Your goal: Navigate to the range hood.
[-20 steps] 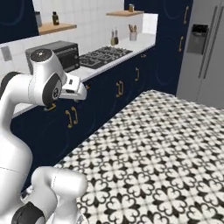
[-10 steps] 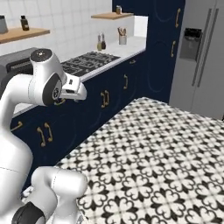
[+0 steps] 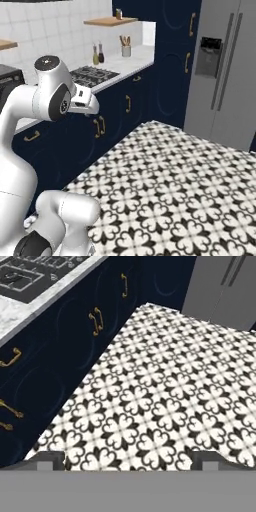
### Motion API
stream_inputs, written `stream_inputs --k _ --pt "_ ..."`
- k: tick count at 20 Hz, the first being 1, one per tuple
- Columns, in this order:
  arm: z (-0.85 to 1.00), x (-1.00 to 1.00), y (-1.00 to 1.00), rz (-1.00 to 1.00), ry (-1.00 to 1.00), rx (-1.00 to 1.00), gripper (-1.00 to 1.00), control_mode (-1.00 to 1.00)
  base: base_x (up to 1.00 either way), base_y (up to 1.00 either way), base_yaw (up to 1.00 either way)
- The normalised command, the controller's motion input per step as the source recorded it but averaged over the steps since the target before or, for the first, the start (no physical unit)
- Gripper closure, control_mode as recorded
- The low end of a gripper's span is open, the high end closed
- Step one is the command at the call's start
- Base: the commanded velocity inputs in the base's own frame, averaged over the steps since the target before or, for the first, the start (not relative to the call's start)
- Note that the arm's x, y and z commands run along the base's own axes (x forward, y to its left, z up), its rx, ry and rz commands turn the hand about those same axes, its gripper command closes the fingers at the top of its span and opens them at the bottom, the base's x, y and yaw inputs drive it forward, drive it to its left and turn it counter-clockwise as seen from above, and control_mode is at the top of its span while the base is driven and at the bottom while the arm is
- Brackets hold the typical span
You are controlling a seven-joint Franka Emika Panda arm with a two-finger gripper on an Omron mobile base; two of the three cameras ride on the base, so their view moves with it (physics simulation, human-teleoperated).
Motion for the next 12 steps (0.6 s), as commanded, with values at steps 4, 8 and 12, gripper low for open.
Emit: stream_inputs --k 4,8,12 --pt "0.00 0.00 0.00 0.00 0.00 0.00 -1.00 1.00 1.00 -0.31 0.00" --pt "0.00 0.00 0.00 0.00 0.00 0.00 -1.00 1.00 1.00 -0.33 0.00" --pt "0.00 0.00 0.00 0.00 0.00 0.00 -1.00 1.00 1.00 -0.34 0.00"
